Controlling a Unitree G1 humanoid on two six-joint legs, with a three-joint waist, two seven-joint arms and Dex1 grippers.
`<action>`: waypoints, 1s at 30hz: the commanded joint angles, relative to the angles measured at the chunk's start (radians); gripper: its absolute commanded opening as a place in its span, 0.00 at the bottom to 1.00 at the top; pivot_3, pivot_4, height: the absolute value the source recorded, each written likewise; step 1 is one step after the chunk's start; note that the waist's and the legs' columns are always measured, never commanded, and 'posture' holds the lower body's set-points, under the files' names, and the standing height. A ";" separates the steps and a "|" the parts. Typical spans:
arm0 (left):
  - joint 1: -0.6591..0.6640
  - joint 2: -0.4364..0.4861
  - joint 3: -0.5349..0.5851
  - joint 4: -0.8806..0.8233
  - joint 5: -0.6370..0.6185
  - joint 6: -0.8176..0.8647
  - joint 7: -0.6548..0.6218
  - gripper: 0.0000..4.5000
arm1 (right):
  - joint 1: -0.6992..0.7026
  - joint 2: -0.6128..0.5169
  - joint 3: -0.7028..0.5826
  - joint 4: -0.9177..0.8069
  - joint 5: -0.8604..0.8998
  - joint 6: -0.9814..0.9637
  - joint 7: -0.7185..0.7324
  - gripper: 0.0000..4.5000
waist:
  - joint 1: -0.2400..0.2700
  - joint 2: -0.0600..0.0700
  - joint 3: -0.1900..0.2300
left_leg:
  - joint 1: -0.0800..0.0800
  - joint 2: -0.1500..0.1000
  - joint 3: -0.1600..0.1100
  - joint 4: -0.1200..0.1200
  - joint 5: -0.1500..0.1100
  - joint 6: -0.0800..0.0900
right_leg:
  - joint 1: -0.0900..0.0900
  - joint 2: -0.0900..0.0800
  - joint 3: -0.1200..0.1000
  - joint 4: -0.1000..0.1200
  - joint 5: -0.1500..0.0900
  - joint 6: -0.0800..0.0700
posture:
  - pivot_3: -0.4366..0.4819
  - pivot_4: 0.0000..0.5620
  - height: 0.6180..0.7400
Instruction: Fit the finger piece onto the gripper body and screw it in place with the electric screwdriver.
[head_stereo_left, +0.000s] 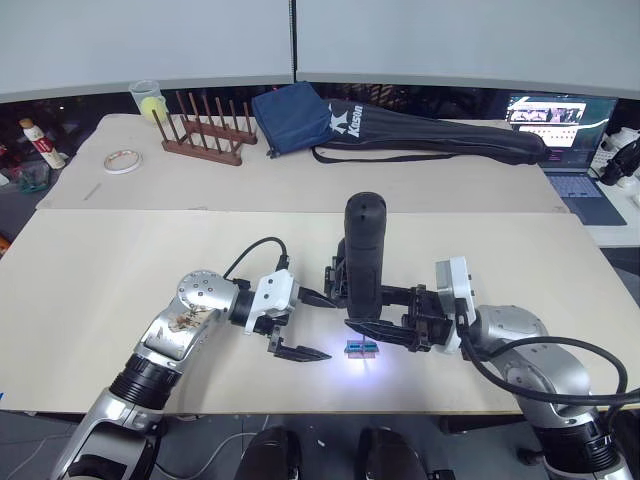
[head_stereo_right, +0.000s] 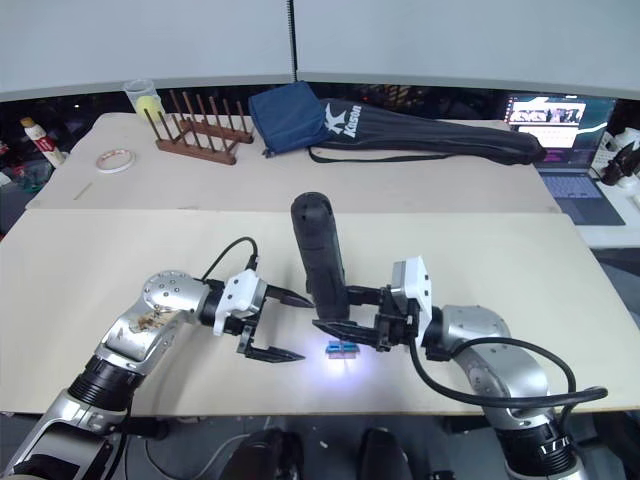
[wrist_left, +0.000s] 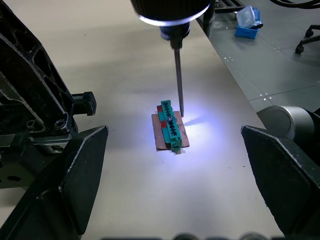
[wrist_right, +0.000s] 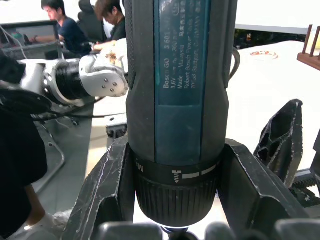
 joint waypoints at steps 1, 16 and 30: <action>0.005 -0.001 -0.007 -0.033 -0.002 -0.007 -0.005 1.00 | -0.030 0.008 -0.041 -0.070 0.044 -0.012 -0.023 0.42 | 0.000 0.000 0.000 | 0.000 0.000 0.000 0.000 0.000 0.000 | 0.000 0.000 0.000 0.000 0.000 0.000 | 0.48 0.27 1.00; 0.012 -0.012 -0.034 -0.028 0.017 -0.021 0.006 1.00 | -0.021 0.037 -0.019 -0.009 -0.042 -0.071 -0.011 0.42 | 0.004 0.000 0.000 | 0.000 0.000 0.000 0.000 0.000 0.000 | 0.000 0.000 0.000 0.000 0.000 0.000 | 0.48 0.27 1.00; 0.007 -0.024 -0.057 -0.014 0.043 -0.024 0.001 1.00 | -0.026 0.039 -0.022 -0.020 -0.033 -0.058 -0.012 0.42 | 0.005 0.000 0.000 | 0.000 0.000 0.000 0.000 0.000 0.000 | 0.000 0.000 0.000 0.000 0.000 0.000 | 0.48 0.27 1.00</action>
